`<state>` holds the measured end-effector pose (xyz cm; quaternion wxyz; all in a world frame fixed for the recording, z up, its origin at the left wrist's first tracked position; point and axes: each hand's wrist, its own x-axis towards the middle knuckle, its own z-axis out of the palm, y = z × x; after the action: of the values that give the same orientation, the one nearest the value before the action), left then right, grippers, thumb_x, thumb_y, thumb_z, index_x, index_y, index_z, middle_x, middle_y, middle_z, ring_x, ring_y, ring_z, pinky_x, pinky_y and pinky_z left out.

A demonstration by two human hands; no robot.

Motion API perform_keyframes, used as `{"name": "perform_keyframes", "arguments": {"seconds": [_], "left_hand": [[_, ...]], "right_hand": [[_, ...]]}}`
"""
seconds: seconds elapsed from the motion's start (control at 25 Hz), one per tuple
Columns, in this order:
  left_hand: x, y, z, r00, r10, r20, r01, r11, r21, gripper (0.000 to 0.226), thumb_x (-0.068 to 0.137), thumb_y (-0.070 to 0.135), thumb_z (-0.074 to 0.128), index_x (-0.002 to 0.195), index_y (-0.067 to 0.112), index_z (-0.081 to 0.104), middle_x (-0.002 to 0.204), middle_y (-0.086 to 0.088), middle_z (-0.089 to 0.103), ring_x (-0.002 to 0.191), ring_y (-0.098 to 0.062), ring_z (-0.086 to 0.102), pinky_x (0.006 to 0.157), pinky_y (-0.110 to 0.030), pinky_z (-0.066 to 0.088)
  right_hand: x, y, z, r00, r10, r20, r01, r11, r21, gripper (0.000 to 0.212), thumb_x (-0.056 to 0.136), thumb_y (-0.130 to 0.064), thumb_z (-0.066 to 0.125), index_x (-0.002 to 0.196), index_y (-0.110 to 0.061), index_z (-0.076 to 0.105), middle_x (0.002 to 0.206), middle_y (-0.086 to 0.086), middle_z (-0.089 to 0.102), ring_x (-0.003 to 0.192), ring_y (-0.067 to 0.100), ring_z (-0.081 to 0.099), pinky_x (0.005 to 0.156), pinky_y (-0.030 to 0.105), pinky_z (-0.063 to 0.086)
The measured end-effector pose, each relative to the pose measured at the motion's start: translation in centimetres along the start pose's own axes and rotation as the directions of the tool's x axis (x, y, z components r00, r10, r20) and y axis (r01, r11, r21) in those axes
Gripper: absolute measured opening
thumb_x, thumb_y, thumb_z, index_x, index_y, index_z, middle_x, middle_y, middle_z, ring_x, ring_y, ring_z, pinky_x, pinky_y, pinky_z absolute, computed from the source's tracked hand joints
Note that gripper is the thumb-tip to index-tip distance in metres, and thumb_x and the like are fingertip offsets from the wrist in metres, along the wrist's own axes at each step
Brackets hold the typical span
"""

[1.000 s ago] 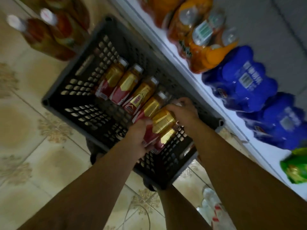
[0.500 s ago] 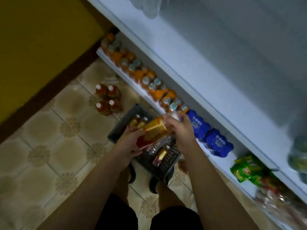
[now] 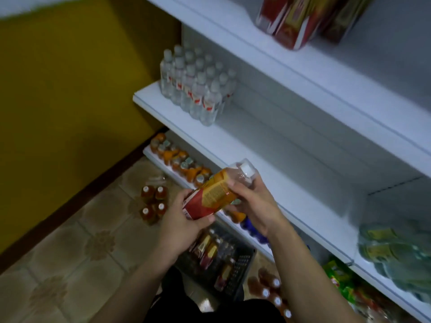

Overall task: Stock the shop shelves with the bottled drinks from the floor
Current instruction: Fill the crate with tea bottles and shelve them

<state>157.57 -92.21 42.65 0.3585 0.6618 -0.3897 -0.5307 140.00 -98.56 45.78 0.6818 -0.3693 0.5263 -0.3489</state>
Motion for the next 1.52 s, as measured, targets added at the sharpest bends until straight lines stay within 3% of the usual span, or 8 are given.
{"name": "perform_keyframes", "arguments": {"seconds": [0.2, 0.4, 0.8, 0.96, 1.08, 1.28, 1.4, 1.52], "left_hand": [[0.3, 5.3, 0.6, 0.977, 0.213, -0.007, -0.213, 0.977, -0.027, 0.070, 0.067, 0.030, 0.087, 0.124, 0.038, 0.048, 0.112, 0.013, 0.061, 0.100, -0.009, 0.062, 0.079, -0.025, 0.056], [0.2, 11.6, 4.2, 0.928, 0.355, -0.110, -0.365, 0.927, -0.086, 0.071, 0.068, 0.032, 0.086, 0.126, 0.039, 0.045, 0.115, 0.017, 0.057, 0.105, -0.011, 0.060, 0.077, -0.024, 0.057], [1.5, 25.5, 17.1, 0.699, 0.599, -0.390, -0.687, 0.713, -0.136, 0.066, 0.069, 0.015, 0.087, 0.115, 0.045, 0.050, 0.110, 0.017, 0.062, 0.100, 0.001, 0.063, 0.080, -0.019, 0.056], [4.7, 27.9, 21.4, 0.705, 0.597, -0.383, -0.658, 0.752, -0.039, 0.071, 0.081, 0.030, 0.077, 0.137, 0.043, 0.035, 0.128, 0.004, 0.048, 0.114, -0.010, 0.057, 0.091, -0.030, 0.053], [7.2, 30.0, 21.8, 0.719, 0.622, -0.310, -0.581, 0.783, 0.222, 0.059, 0.091, 0.041, 0.062, 0.140, 0.033, 0.030, 0.139, -0.001, 0.036, 0.121, -0.019, 0.048, 0.097, -0.032, 0.046], [10.9, 32.6, 21.5, 0.760, 0.647, -0.058, -0.621, 0.750, 0.228, 0.067, 0.084, 0.023, 0.072, 0.140, 0.034, 0.037, 0.125, 0.014, 0.054, 0.115, -0.008, 0.053, 0.094, -0.027, 0.045], [13.6, 32.5, 21.8, 0.778, 0.621, -0.091, -0.585, 0.770, 0.255, 0.065, 0.072, 0.019, 0.076, 0.124, 0.040, 0.042, 0.118, 0.009, 0.060, 0.107, -0.014, 0.060, 0.090, -0.039, 0.054], [14.9, 32.0, 22.5, 0.777, 0.610, -0.155, -0.543, 0.774, 0.325, 0.073, 0.069, 0.017, 0.069, 0.128, 0.043, 0.036, 0.120, 0.010, 0.056, 0.105, -0.016, 0.060, 0.082, -0.045, 0.057]], "right_hand": [[-2.2, -5.7, 0.2, 0.961, -0.241, -0.138, 0.230, 0.969, -0.094, 0.047, 0.079, -0.024, 0.079, 0.120, -0.021, 0.057, 0.116, 0.003, 0.068, 0.100, 0.019, 0.070, 0.077, 0.037, 0.060], [-3.8, -11.6, -2.5, 0.923, -0.383, -0.020, 0.369, 0.901, -0.230, 0.064, 0.070, -0.033, 0.086, 0.124, -0.035, 0.052, 0.117, -0.004, 0.068, 0.105, 0.015, 0.068, 0.080, 0.039, 0.060], [-2.3, -24.7, -10.7, 0.736, -0.666, -0.118, 0.643, 0.743, -0.186, 0.075, 0.054, -0.039, 0.093, 0.116, -0.029, 0.053, 0.105, -0.004, 0.074, 0.095, 0.014, 0.072, 0.082, 0.043, 0.059], [0.3, -29.3, -13.3, 0.741, -0.656, -0.144, 0.617, 0.750, -0.239, 0.077, 0.048, -0.043, 0.094, 0.114, -0.023, 0.059, 0.100, -0.004, 0.074, 0.091, 0.012, 0.073, 0.082, 0.040, 0.060], [2.2, -31.7, -15.7, 0.751, -0.650, -0.119, 0.569, 0.727, -0.384, 0.046, 0.059, -0.021, 0.091, 0.093, -0.023, 0.060, 0.086, -0.007, 0.070, 0.081, 0.011, 0.069, 0.083, 0.034, 0.058], [6.3, -32.1, -18.1, 0.738, -0.674, 0.038, 0.537, 0.553, -0.636, 0.061, 0.057, -0.019, 0.086, 0.113, -0.024, 0.062, 0.096, -0.009, 0.072, 0.087, 0.002, 0.069, 0.082, 0.031, 0.057], [8.3, -30.8, -18.7, 0.782, -0.623, 0.011, 0.484, 0.596, -0.641, 0.069, 0.062, -0.028, 0.084, 0.124, -0.031, 0.054, 0.108, -0.008, 0.069, 0.099, 0.010, 0.067, 0.089, 0.034, 0.055], [9.3, -29.0, -18.8, 0.789, -0.612, -0.054, 0.409, 0.589, -0.697, 0.032, 0.070, -0.033, 0.086, 0.087, -0.038, 0.059, 0.084, -0.014, 0.067, 0.080, 0.008, 0.066, 0.077, 0.029, 0.055]]}}
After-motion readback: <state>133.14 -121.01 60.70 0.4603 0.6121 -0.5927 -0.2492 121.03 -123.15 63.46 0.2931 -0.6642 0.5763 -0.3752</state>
